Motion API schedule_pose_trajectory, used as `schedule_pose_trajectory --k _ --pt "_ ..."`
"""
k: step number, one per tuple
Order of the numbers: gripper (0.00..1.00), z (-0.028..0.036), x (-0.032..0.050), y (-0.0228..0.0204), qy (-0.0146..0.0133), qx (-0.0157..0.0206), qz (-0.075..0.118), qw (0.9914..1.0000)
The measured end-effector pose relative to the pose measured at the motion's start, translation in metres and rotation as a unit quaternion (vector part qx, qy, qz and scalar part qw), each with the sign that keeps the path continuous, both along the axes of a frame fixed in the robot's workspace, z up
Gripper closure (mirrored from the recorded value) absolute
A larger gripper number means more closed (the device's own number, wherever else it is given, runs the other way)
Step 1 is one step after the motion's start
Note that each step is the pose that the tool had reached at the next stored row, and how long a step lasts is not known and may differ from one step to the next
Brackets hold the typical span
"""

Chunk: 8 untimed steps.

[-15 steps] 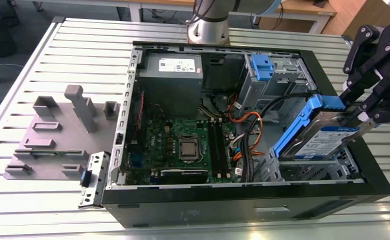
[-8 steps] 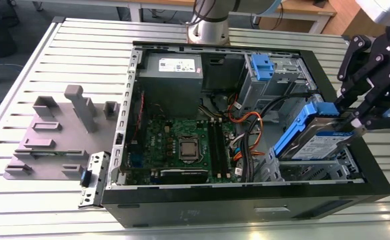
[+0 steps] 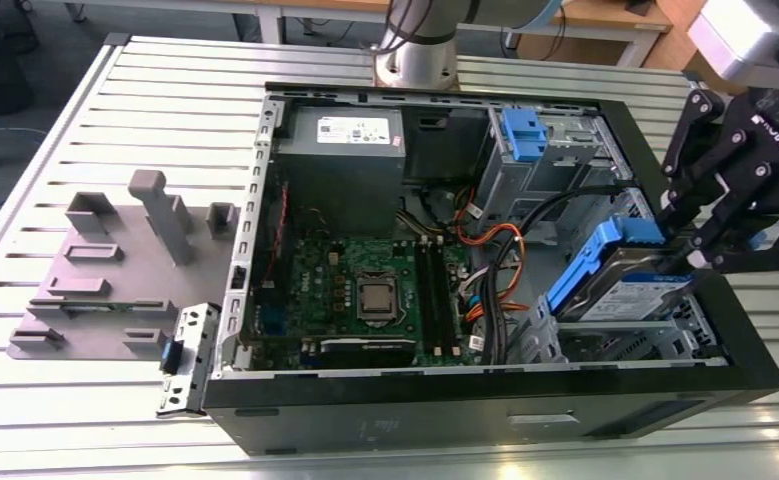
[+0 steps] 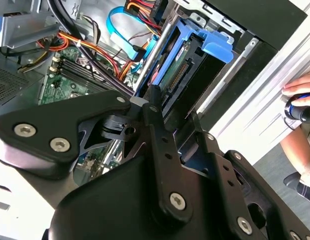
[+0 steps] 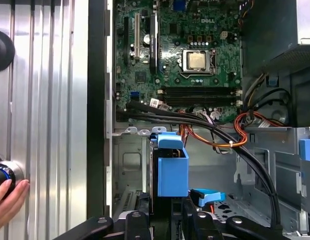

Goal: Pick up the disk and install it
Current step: 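Insert the disk into the insertion slot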

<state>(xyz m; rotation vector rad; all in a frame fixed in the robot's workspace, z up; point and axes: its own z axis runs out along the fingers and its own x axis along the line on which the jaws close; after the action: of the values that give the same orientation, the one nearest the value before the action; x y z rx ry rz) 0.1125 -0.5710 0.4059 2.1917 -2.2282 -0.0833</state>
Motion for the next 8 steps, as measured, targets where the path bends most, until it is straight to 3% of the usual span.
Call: schedule_pose_trajectory --k 8 --pt "0.65 -0.0145 0.0000 -0.0006 0.0000 0.0000 0.001 1.00000"
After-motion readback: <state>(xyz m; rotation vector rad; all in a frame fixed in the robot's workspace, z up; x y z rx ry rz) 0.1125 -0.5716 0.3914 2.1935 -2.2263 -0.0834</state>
